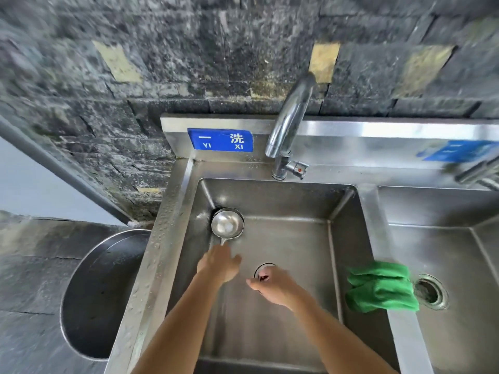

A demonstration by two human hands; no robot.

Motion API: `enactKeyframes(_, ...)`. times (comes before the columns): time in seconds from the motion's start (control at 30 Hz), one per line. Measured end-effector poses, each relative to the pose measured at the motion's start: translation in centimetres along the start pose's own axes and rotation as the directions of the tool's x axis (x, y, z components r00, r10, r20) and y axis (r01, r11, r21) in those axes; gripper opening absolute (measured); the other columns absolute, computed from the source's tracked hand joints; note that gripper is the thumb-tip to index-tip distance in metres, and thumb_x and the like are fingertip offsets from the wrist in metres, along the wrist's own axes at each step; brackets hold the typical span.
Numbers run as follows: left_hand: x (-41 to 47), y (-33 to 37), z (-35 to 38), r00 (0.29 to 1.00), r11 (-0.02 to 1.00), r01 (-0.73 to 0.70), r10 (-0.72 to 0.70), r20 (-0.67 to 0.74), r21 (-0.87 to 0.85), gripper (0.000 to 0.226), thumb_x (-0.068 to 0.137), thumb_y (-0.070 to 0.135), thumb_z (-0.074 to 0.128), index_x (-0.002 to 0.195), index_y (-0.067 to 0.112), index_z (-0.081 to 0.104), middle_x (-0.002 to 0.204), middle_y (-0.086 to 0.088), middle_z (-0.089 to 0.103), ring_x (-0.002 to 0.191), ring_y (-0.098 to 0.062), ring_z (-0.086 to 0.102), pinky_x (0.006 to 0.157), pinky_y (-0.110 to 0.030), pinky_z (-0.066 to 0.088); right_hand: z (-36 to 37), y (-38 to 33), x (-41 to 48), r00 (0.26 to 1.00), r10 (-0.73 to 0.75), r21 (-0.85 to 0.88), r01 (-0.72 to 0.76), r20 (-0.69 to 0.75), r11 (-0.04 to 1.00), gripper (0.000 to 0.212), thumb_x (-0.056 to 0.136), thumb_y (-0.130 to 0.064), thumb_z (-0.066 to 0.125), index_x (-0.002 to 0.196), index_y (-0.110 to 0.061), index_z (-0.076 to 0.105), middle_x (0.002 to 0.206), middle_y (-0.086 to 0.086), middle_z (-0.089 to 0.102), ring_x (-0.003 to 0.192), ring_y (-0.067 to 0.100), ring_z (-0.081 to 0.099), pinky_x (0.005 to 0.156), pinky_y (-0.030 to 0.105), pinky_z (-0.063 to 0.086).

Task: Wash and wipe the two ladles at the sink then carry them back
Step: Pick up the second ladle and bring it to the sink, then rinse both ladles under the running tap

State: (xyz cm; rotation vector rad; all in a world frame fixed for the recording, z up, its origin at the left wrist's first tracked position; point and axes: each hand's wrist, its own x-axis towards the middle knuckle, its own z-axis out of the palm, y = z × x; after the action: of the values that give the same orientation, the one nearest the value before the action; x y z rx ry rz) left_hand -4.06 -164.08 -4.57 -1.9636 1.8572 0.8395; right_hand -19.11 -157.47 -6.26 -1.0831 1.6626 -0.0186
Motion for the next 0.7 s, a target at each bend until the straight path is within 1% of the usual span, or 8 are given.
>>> enactKeyframes(0.07,-0.8,1.4,-2.2,0.997,0.999,-0.048,0.047,-0.063,-0.007,0.052,0.096,0.050,0.038,0.138,0.020,0.043,0.137,-0.008,0.054,0.124,-0.032,0.053,0.096,-0.043,0.047,-3.2,-0.7,-1.4,0.994,-0.057,-0.137,0.044,-0.093,0.990,0.039,0.095,-0.053,0.054,0.089,-0.015,0.061,0.086,0.007,0.060,0.091,0.025,0.058,0.065,0.030,0.038)
enactKeyframes(0.1,-1.4,2.3,-3.8,0.993,0.998,-0.061,0.060,-0.100,-0.007,0.055,0.096,0.052,0.035,0.140,0.020,0.041,0.139,-0.008,0.052,0.127,-0.033,0.050,0.098,-0.043,0.046,-5.2,-1.2,-2.4,0.986,-0.099,-0.195,0.071,-0.135,0.978,0.043,0.098,-0.054,0.050,0.107,-0.014,0.063,0.105,0.011,0.066,0.106,0.028,0.060,0.073,0.030,0.041)
enactKeyframes(0.17,-2.5,3.9,-6.7,0.982,0.995,-0.097,0.097,-0.163,0.005,0.062,0.094,0.057,0.031,0.143,0.021,0.040,0.146,-0.009,0.045,0.134,-0.033,0.043,0.105,-0.045,0.041,-9.0,-2.4,-4.5,0.963,-0.170,-0.254,0.114,-0.211,0.961,0.059,0.100,-0.056,0.045,0.137,-0.010,0.053,0.136,0.015,0.061,0.127,0.032,0.056,0.094,0.032,0.045)
enactKeyframes(0.23,-3.6,5.3,-9.8,0.962,0.991,-0.131,0.125,-0.245,-0.005,0.065,0.094,0.060,0.031,0.145,0.020,0.037,0.151,-0.010,0.038,0.139,-0.034,0.035,0.111,-0.049,0.034,-12.7,-3.7,-6.7,0.939,-0.224,-0.285,0.146,-0.262,0.947,0.067,0.100,-0.058,0.043,0.148,-0.012,0.045,0.145,0.014,0.056,0.133,0.031,0.053,0.106,0.035,0.043)
enactKeyframes(0.37,-6.5,7.3,-15.6,0.901,0.984,-0.171,0.173,-0.399,0.039,0.072,0.097,0.059,0.029,0.154,0.017,0.021,0.161,-0.014,0.022,0.147,-0.037,0.021,0.117,-0.053,0.025,-19.0,-6.4,-12.1,0.867,-0.328,-0.307,0.217,-0.376,0.927,0.066,0.101,-0.055,0.044,0.151,-0.012,0.041,0.146,0.013,0.056,0.135,0.031,0.051,0.105,0.034,0.042)
enactKeyframes(0.47,-7.7,7.7,-18.0,0.874,0.981,-0.180,0.195,-0.444,0.075,0.073,0.097,0.061,0.026,0.155,0.018,0.018,0.162,-0.015,0.020,0.147,-0.038,0.022,0.117,-0.054,0.025,-21.4,-7.4,-14.3,0.828,-0.385,-0.331,0.259,-0.408,0.907,0.060,0.102,-0.049,0.047,0.149,-0.012,0.043,0.149,0.014,0.053,0.136,0.032,0.049,0.103,0.033,0.042)
enactKeyframes(0.57,-8.1,7.7,-18.0,0.870,0.980,-0.186,0.195,-0.453,0.066,0.073,0.097,0.061,0.027,0.155,0.017,0.018,0.162,-0.014,0.020,0.146,-0.039,0.024,0.118,-0.053,0.024,-21.6,-7.5,-13.7,0.837,-0.358,-0.334,0.226,-0.414,0.915,0.059,0.100,-0.048,0.050,0.146,-0.011,0.045,0.145,0.015,0.056,0.132,0.033,0.052,0.101,0.034,0.044)
enactKeyframes(0.7,-6.1,8.1,-15.9,0.900,0.972,-0.233,0.212,-0.381,-0.009,0.074,0.097,0.058,0.035,0.156,0.017,0.017,0.163,-0.013,0.020,0.149,-0.033,0.020,0.119,-0.049,0.024,-20.3,-6.8,-10.7,0.871,-0.291,-0.340,0.155,-0.396,0.928,0.061,0.097,-0.047,0.053,0.145,-0.010,0.044,0.136,0.014,0.061,0.126,0.032,0.057,0.094,0.034,0.046)
